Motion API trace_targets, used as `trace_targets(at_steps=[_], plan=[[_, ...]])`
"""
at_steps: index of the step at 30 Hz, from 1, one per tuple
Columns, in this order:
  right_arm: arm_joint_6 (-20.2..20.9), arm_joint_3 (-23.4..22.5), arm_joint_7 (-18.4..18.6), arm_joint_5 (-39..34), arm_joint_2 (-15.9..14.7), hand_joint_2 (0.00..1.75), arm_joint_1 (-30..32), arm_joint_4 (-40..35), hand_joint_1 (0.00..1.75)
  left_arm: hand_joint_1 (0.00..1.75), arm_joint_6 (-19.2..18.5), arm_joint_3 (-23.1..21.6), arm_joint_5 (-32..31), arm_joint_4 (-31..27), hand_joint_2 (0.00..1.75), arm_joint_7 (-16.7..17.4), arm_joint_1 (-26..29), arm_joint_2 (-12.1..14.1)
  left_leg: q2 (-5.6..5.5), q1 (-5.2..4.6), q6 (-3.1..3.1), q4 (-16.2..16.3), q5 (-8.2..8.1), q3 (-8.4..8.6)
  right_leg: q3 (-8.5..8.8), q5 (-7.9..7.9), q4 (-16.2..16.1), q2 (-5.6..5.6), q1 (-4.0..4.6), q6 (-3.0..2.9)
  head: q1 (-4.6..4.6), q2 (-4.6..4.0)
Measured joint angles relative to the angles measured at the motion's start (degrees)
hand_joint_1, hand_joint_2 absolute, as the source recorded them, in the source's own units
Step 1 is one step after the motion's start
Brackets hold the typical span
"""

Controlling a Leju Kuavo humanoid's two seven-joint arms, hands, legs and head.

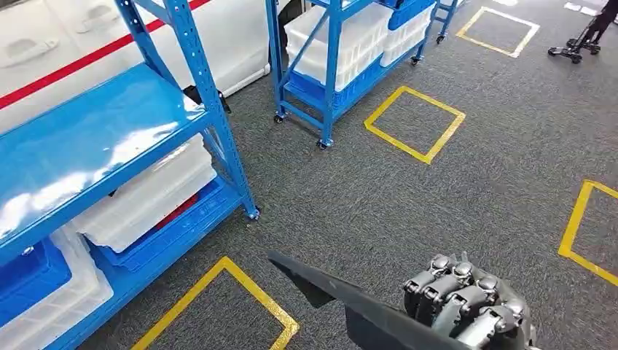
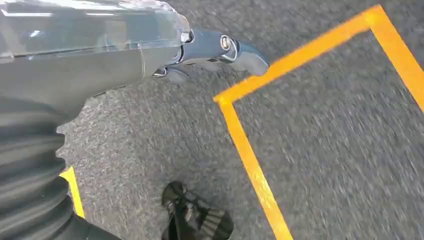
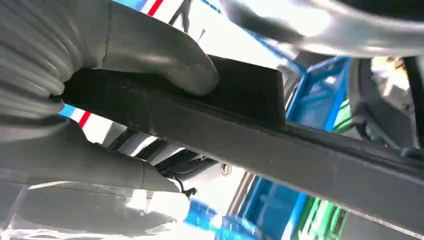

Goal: Take the parts from the cabinet and place them on the table.

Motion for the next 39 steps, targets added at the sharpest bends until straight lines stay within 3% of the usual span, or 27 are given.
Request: trace_targets(at_steps=[1, 2, 3, 7, 8, 9, 10, 12, 13, 14, 15, 17, 18, 19, 22, 23, 25, 26, 28, 29, 30, 31, 32, 33, 34, 38, 39], plan=[[-1.49, 0.74, -0.04, 0.33, -0.26, 1.75, -0.73, 0.00, 1.75, 0.00, -0.57, -0.09, -0.42, 0.00, 1.75, -0.04, -0.14, 0.24, -0.19, 0.10, 0.01, -5.23, 2.95, 2.30, 0.01, -0.10, 0.26, 0.62, -0.04, 0.15, 0.02, 0.00], [-3.52, 1.95, -0.07, 0.54, -1.07, 1.75, -1.57, 0.00, 1.75, 0.00, -1.31, -0.31, -0.87, 0.00, 1.75, -0.26, -0.27, 0.57, -1.17, 0.31, 0.03, -10.43, 5.56, 4.68, -0.05, -0.24, 0.58, 1.15, -0.09, 0.37, -0.02, 0.00], [-5.35, 3.08, -0.09, 0.98, -1.95, 1.75, -2.28, 0.00, 1.75, 0.00, -1.84, -0.46, -1.31, 0.02, 1.75, -0.48, -0.45, 0.96, -3.45, 0.62, 0.18, -12.75, 4.85, 5.87, -0.23, -0.35, 0.78, 1.53, -0.12, 0.61, 0.02, 0.00], [-16.57, 9.70, -0.20, 6.05, -4.65, 1.75, -5.01, -0.11, 1.75, 0.00, -4.06, -1.47, -3.54, 0.13, 1.75, -1.35, -1.05, 2.93, -2.13, -0.01, 1.31, -13.12, 5.36, 5.64, -1.14, 0.27, 0.87, 3.18, -0.09, 1.93, 0.26, 0.00], [-19.52, 11.83, -0.20, 7.85, -5.49, 1.75, -5.50, -0.13, 1.75, 0.00, -4.63, -2.01, -4.20, 0.13, 1.75, -1.62, -1.38, 3.50, -1.62, 0.29, 1.87, -13.75, 5.73, 5.71, -1.25, 0.21, 0.94, 3.52, -0.01, 2.25, 0.24, 0.00], [-22.36, 14.12, -0.22, 9.73, -6.20, 1.75, -5.60, -0.15, 1.75, 0.00, -4.79, -2.40, -4.59, 0.13, 1.75, -1.94, -1.76, 4.29, -1.09, 0.38, 2.33, -14.09, 6.02, 5.88, -1.47, -0.63, 1.91, 1.63, -0.06, 2.34, 0.37, 0.00], [-24.90, 16.29, -0.22, 11.26, -6.65, 1.75, -6.03, -0.17, 1.75, 0.00, -4.74, -2.65, -4.70, 0.15, 1.75, -2.10, -1.88, 4.59, -0.71, 0.38, 2.65, -14.20, 6.09, 5.84, -2.86, -2.62, 4.66, -0.57, 0.06, 2.56, 1.05, 0.00], [-28.51, 21.09, -0.20, 13.22, -7.41, 1.75, -6.20, -0.13, 1.75, 0.00, -3.89, -2.75, -3.81, 0.15, 1.75, -2.34, -1.66, 5.29, 0.33, 0.17, 2.78, -14.16, 6.07, 5.64, -7.02, -6.87, 13.26, -2.07, -0.18, 2.91, 1.81, 0.00], [-28.69, 23.41, -0.20, 13.31, -7.61, 1.75, -6.31, -0.07, 1.75, 0.00, -3.01, -2.62, -2.68, 0.15, 1.75, -2.36, -1.51, 5.49, 0.97, 0.09, 2.79, -14.14, 6.06, 5.57, -8.96, -8.17, 17.16, -2.27, -0.27, 3.01, 1.99, 0.00], [-28.27, 25.77, -0.20, 12.67, -7.76, 1.75, -6.65, 0.15, 1.75, 0.00, -1.94, -2.05, -1.17, 0.15, 1.75, -2.36, -1.46, 5.49, 1.59, 0.04, 2.78, -14.12, 6.04, 5.54, -9.69, -7.93, 18.57, -2.41, -0.35, 3.03, 2.08, 0.00], [-27.86, 27.39, -0.20, 11.71, -7.89, 1.75, -7.34, 0.48, 1.75, 0.00, -0.85, -1.13, 0.42, 0.15, 1.75, -2.29, -1.38, 5.27, 2.12, -0.01, 2.75, -14.12, 5.99, 5.57, -8.93, -6.39, 16.92, -2.47, -0.39, 2.96, 2.05, 0.00], [-26.29, 29.74, 0.09, 9.27, -7.89, 1.75, -9.25, 1.40, 1.75, 0.00, 2.42, 0.82, 3.97, 0.15, 1.75, -2.19, -1.22, 4.20, 3.17, -0.13, 2.60, -14.13, 5.84, 5.84, -3.92, -1.65, 7.69, -3.29, -0.30, 2.42, 2.10, 0.00], [-25.53, 30.28, 0.17, 8.31, -7.87, 1.75, -10.02, 1.81, 1.75, 0.00, 3.74, 2.11, 5.21, 0.15, 1.75, -2.21, -1.12, 3.33, 3.54, -0.19, 2.49, -14.14, 5.72, 6.06, -0.90, 0.04, 2.46, -5.23, 0.05, 1.88, 2.20, 0.00], [-24.72, 30.81, 0.48, 7.24, -7.80, 1.75, -10.89, 2.29, 1.75, 0.00, 5.07, 3.23, 6.51, 0.15, 1.75, -2.55, -0.90, 2.67, 3.97, -0.62, 2.15, -14.04, 5.50, 6.11, -0.17, -0.95, 0.76, -6.79, 0.79, 1.51, 2.25, 0.00], [-21.66, 31.14, 0.70, 3.65, -7.72, 1.75, -12.98, 3.47, 1.75, 0.00, 6.49, 6.31, 9.44, 0.22, 1.75, -4.87, -0.84, 0.20, 5.20, -0.48, 1.39, -14.36, 5.55, 6.34, -0.70, -0.57, 0.61, -4.95, 0.93, 1.11, 2.38, 0.00], [-20.36, 30.88, 0.68, 2.79, -7.50, 1.75, -13.80, 3.91, 1.75, 0.00, 6.63, 7.15, 9.95, 0.24, 1.75, -5.64, -0.92, -0.59, 5.63, -0.68, 1.00, -14.43, 5.46, 6.56, -0.46, -0.23, -0.02, -4.32, 0.69, 0.69, 2.47, 0.00], [-16.86, 30.07, 0.66, 1.35, -6.47, 1.75, -15.21, 5.14, 1.75, 0.00, 5.97, 8.55, 10.58, 0.24, 1.75, -7.17, -0.94, -1.55, 1.57, -0.22, 0.49, -11.63, 3.16, 5.50, -0.06, 0.33, -0.64, -3.64, 0.13, 0.01, 2.54, 0.00], [-14.11, 29.03, 0.68, 0.87, -5.60, 1.75, -15.97, 6.07, 1.75, 0.00, 4.82, 9.00, 10.52, 0.22, 1.75, -7.54, -0.79, -1.79, 0.46, -0.10, 0.38, -7.39, 0.69, 3.57, -0.13, 0.38, -0.63, -3.17, 0.15, -0.09, 2.49, 0.00], [-8.66, 26.17, 1.16, 0.41, -4.11, 1.75, -17.30, 7.30, 1.75, 0.00, 2.66, 9.14, 9.46, 0.02, 1.75, -7.17, -0.55, -1.81, 0.01, -0.09, 0.06, 1.59, -3.06, -0.82, -0.33, 0.45, -0.57, -2.11, 0.24, -0.21, 2.54, 0.00], [-5.80, 24.43, 1.62, 0.24, -3.23, 1.75, -17.80, 7.78, 1.75, 0.00, 1.86, 9.14, 9.05, -0.13, 1.75, -6.84, -0.43, -1.81, 0.01, -0.06, -0.05, 4.69, -3.25, -2.50, -0.32, 0.45, -0.52, -1.38, 0.29, -0.21, 2.51, 0.00], [-4.28, 23.26, 1.75, 0.21, -2.43, 1.75, -17.99, 8.09, 1.75, 0.00, 1.30, 9.16, 8.60, -0.33, 1.75, -6.54, -0.40, -1.81, 0.00, -0.03, -0.09, 3.70, -1.76, -2.21, -0.21, 0.45, -0.47, -0.81, 0.28, -0.20, 2.51, 0.00], [-3.99, 22.42, 1.77, 0.65, -1.86, 1.75, -18.12, 8.26, 1.75, 0.00, 0.72, 9.16, 7.71, -0.42, 1.75, -6.18, -0.41, -1.75, -0.05, 0.02, -0.10, 0.29, 0.66, -0.72, -0.12, 0.41, -0.38, -0.26, 0.22, -0.16, 2.51, 0.00], [-4.53, 21.67, 1.75, 1.30, -1.49, 1.75, -18.13, 8.35, 1.75, 0.00, 0.06, 9.00, 6.44, -0.50, 1.75, -5.77, -0.41, -1.53, -0.35, 0.11, -0.11, -4.82, 3.52, 1.58, -0.01, 0.30, -0.18, 0.37, 0.13, 0.01, 2.49, 0.00], [-5.84, 20.44, 1.40, 2.03, -1.44, 1.75, -17.95, 8.42, 1.75, 0.00, -0.65, 8.46, 4.69, -0.48, 1.75, -5.05, -0.44, -1.18, -1.76, 0.37, -0.16, -10.41, 6.23, 4.11, -0.02, 0.11, 0.16, 0.88, 0.03, 0.30, 2.45, 0.00], [-6.77, 19.18, 0.94, 2.29, -1.53, 1.75, -17.51, 8.48, 1.75, 0.00, -0.83, 7.81, 3.40, -0.48, 1.75, -4.52, -0.51, -0.76, -4.30, 0.56, -0.15, -12.93, 5.72, 5.30, -0.46, -0.09, 0.55, 1.23, 0.25, 0.64, 2.43, 0.00], [-9.28, 13.73, 0.46, 1.99, -2.82, 1.75, -14.01, 7.41, 1.75, 0.00, -0.46, 6.12, 1.47, -0.46, 1.75, -3.58, -0.72, 0.52, -2.70, 0.25, 1.34, -13.50, 5.93, 5.18, -1.25, 0.43, 0.52, 3.03, 0.11, 1.98, 2.40, -0.02], [-9.37, 13.06, 0.44, 1.77, -3.06, 1.75, -13.32, 7.01, 1.75, 0.00, -0.46, 5.97, 1.44, -0.46, 1.75, -3.61, -0.77, 0.59, -2.31, 0.60, 1.78, -14.04, 6.21, 5.29, -1.32, 0.27, 0.66, 3.31, 0.06, 2.17, 2.38, 0.00]])
